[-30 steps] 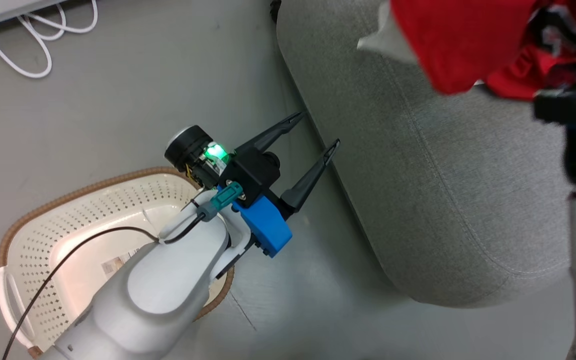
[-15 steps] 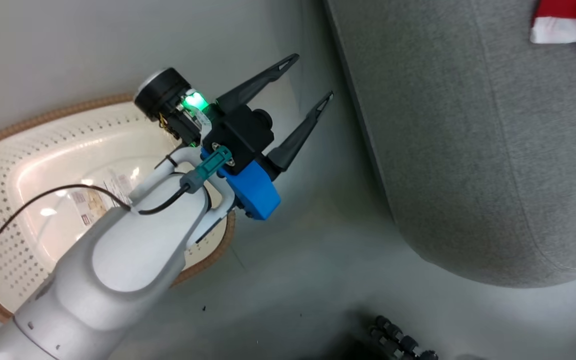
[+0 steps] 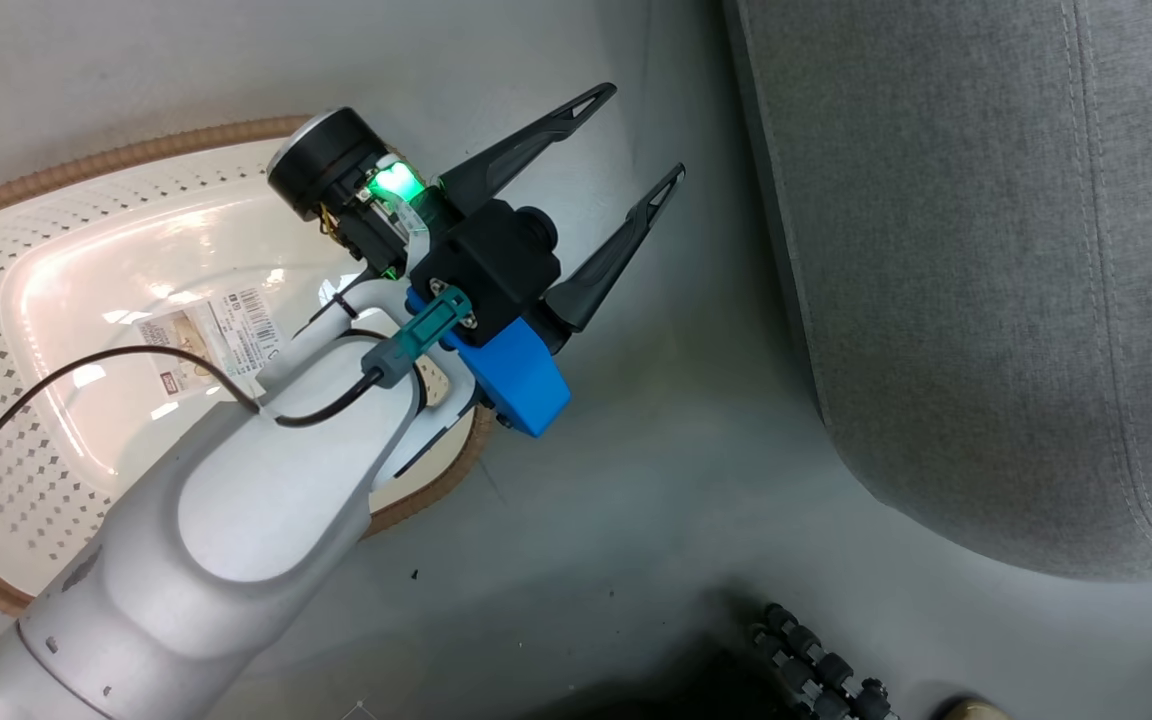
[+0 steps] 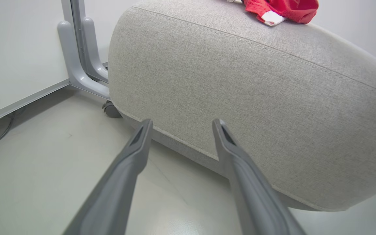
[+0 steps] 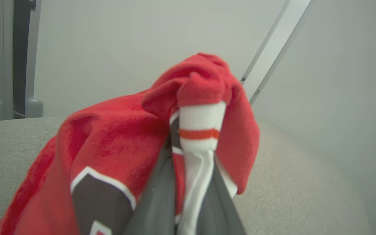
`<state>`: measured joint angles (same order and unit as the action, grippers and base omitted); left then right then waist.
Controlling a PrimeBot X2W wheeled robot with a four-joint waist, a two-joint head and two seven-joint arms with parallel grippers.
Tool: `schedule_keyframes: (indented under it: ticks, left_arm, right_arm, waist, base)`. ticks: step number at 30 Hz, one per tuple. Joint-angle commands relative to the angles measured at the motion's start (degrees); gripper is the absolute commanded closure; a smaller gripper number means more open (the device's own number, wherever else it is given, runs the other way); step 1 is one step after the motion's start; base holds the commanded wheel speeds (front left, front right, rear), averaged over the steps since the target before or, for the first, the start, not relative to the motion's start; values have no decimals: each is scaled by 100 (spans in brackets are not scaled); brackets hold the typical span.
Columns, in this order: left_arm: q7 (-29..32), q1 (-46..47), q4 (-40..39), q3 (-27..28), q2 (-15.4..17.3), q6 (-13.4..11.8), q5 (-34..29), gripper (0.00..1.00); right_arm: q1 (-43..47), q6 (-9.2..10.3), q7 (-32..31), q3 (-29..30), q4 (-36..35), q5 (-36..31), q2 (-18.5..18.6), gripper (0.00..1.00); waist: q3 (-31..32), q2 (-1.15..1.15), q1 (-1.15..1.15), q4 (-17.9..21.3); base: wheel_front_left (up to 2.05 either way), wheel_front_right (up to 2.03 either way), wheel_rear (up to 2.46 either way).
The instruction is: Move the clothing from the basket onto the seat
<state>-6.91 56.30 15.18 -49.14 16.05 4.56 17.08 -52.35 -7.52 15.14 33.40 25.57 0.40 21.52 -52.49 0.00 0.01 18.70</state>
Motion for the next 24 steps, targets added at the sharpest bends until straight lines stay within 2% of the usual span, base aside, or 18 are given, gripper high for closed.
schedule_keyframes:
  ticks: [1,7,8,9,13,18,24]
  left_arm:
    - [-22,54,-17,-6,51,-30,6,0]
    - [-68,45,38,-13,72,-59,35,0]
    - [-84,33,52,-12,70,-69,39,0]
    - [-96,22,66,-13,61,-80,50,0]
    - [-228,-75,157,-18,3,-94,106,0]
    - [-448,-207,322,19,-90,-160,216,0]
    - [-725,-518,597,234,-190,-301,446,0]
  right_arm:
    - [45,6,2,-11,91,-37,-30,100]
    - [-91,6,1,-16,494,-19,-15,98]
    - [-95,6,1,16,515,0,-36,42]
    - [-98,6,1,47,481,26,-62,0]
    - [217,7,1,80,267,30,-187,0]
    - [748,6,1,149,-370,-21,-382,0]
    - [1412,6,1,-173,-1183,-156,-575,0]
  waist:
    - [-1,0,-1,-16]
    - [50,0,-1,-41]
    - [80,0,-1,-37]
    - [115,0,-1,-35]
    - [340,0,-1,-33]
    - [764,0,-1,-63]
    - [1478,0,-1,-209]
  base:
    - [0,0,0]
    - [0,0,0]
    - [0,0,0]
    - [0,0,0]
    - [0,0,0]
    - [0,0,0]
    - [0,0,0]
